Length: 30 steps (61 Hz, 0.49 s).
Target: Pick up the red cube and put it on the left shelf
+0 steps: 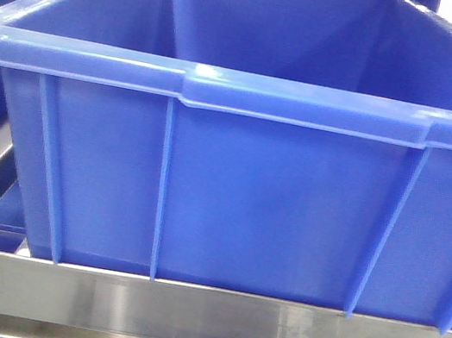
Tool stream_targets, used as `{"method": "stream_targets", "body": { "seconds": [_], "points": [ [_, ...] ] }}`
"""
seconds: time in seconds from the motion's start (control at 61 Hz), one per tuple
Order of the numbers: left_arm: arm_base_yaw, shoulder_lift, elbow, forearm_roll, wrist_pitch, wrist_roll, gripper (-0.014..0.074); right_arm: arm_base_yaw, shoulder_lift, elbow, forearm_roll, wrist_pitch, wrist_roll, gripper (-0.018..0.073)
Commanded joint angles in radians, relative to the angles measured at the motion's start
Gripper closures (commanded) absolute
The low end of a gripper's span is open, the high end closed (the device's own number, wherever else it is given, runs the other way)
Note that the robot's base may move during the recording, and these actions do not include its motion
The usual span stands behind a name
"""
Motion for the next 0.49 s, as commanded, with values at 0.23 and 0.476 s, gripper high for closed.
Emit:
{"method": "stream_targets", "body": {
  "seconds": [0.23, 0.476],
  "points": [
    [-0.006, -0.015, 0.023, -0.007, -0.087, -0.001, 0.0495, -0.290, -0.150, 0.207, 0.013, -0.228, -0.010, 0.0511],
    [-0.006, -0.015, 0.023, -0.007, -0.087, -0.001, 0.0495, -0.427, -0.345, 0.349, 0.013, -0.309, -0.011, 0.0511]
  ]
}}
